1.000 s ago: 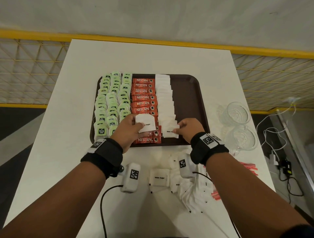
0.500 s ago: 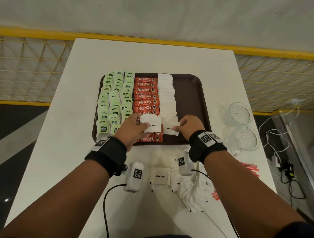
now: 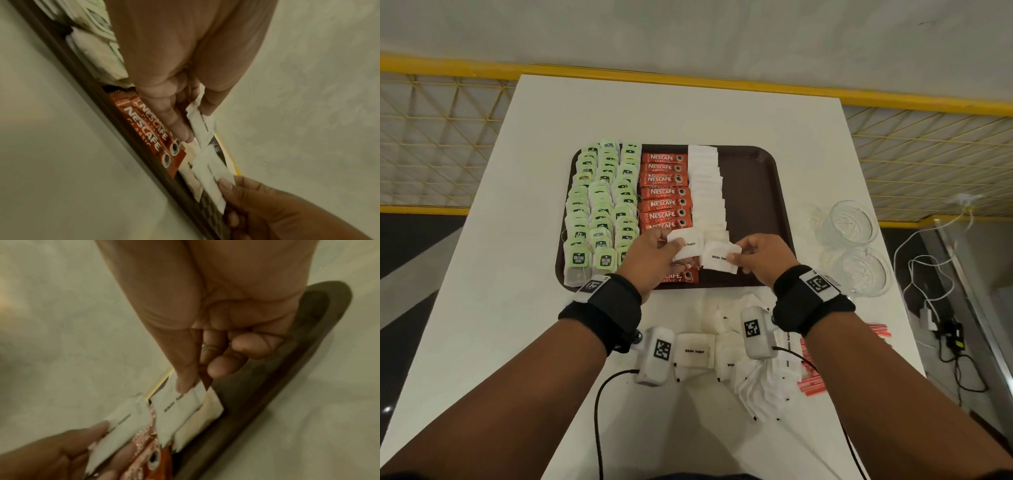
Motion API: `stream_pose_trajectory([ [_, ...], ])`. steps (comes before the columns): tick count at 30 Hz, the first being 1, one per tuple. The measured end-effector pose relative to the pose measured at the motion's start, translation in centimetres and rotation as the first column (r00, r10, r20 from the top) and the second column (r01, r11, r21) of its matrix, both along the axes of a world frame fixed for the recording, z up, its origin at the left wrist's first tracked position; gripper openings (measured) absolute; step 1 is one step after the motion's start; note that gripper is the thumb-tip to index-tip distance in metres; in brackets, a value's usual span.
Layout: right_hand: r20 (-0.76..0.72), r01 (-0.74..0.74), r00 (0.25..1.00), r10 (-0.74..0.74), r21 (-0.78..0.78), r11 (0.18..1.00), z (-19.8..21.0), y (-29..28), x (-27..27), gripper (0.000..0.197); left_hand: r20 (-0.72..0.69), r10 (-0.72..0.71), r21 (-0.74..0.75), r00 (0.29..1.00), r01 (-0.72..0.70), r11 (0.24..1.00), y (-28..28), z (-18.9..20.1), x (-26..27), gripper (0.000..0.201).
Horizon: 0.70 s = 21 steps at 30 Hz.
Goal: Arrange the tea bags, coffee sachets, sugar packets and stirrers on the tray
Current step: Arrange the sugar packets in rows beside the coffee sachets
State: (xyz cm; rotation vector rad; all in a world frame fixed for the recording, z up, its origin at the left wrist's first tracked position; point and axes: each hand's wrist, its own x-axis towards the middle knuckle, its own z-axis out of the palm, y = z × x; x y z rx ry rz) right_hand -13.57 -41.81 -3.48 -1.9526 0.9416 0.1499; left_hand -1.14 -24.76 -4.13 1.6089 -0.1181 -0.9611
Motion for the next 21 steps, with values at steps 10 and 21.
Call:
stream_pose_trajectory([
  [10, -0.147, -0.077, 0.988, 0.047, -0.206, 0.975, -2.0, -0.1, 1.3, 0.028, 0.208, -0.188, 0.137, 0.96, 0.162, 0.977, 0.8, 0.2, -0.4, 0.016],
  [21, -0.043, 0.032, 0.998, -0.042, -0.202, 0.979, 0.4, -1.8, -4.2, 0.024, 0.408, -0.482, 0.461, 0.776, 0.281, 0.842, -2.4, -0.7, -2.0, 0.023],
])
